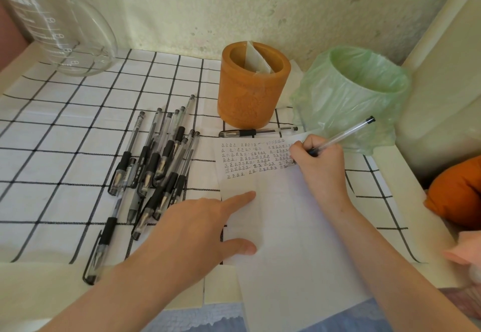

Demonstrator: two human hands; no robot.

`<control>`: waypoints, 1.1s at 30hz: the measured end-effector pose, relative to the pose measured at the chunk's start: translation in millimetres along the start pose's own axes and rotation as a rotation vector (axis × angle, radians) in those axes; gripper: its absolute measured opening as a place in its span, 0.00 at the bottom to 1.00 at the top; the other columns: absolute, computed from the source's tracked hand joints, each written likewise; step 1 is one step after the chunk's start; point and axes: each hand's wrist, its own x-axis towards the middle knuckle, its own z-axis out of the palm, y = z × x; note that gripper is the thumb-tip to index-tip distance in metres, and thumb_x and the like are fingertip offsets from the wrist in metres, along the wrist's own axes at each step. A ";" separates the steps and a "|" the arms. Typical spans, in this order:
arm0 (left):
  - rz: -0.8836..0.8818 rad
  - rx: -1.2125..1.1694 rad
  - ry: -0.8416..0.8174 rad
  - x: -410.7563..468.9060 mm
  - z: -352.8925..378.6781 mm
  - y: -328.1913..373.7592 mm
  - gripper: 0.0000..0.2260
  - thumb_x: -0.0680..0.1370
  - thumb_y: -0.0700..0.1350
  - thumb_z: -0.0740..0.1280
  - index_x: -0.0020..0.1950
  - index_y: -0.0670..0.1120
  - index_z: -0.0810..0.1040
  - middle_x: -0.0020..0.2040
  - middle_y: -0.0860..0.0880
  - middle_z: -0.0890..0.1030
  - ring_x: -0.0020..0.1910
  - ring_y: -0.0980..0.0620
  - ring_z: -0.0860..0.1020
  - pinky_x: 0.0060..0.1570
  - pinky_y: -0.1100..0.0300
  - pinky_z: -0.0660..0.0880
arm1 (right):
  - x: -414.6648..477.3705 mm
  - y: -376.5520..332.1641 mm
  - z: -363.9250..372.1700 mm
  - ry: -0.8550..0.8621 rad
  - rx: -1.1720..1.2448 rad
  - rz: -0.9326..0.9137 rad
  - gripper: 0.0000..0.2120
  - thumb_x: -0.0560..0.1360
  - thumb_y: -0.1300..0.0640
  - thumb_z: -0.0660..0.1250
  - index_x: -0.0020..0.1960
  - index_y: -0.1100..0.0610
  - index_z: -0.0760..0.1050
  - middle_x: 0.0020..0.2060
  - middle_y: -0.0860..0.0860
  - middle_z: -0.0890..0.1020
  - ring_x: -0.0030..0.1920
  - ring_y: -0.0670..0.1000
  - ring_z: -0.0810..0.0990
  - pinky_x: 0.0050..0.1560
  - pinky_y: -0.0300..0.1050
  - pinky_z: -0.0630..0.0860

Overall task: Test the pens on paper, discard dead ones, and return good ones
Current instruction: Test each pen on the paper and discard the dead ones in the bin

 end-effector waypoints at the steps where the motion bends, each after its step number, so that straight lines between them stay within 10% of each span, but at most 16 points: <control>1: -0.002 0.001 -0.001 0.2 0.2 -0.1 0.32 0.70 0.69 0.59 0.70 0.71 0.48 0.33 0.59 0.66 0.34 0.61 0.66 0.30 0.71 0.60 | 0.3 0.4 -0.2 0.005 0.005 0.006 0.13 0.70 0.68 0.65 0.31 0.71 0.64 0.26 0.58 0.65 0.30 0.50 0.61 0.30 0.41 0.58; 26: -0.004 0.016 -0.014 -0.4 0.1 -0.8 0.33 0.70 0.69 0.59 0.71 0.69 0.49 0.33 0.58 0.67 0.33 0.61 0.66 0.30 0.71 0.60 | 3.1 -3.1 -4.4 -0.027 0.071 0.104 0.16 0.72 0.68 0.64 0.28 0.62 0.64 0.22 0.50 0.66 0.25 0.46 0.62 0.28 0.38 0.60; 33: -0.006 -0.033 0.001 -2.0 -1.5 -1.4 0.33 0.71 0.69 0.58 0.72 0.67 0.47 0.33 0.55 0.69 0.34 0.59 0.70 0.33 0.67 0.66 | 4.6 -35.0 -22.5 -0.177 0.367 0.347 0.18 0.75 0.47 0.65 0.36 0.61 0.74 0.18 0.49 0.68 0.20 0.46 0.65 0.21 0.35 0.60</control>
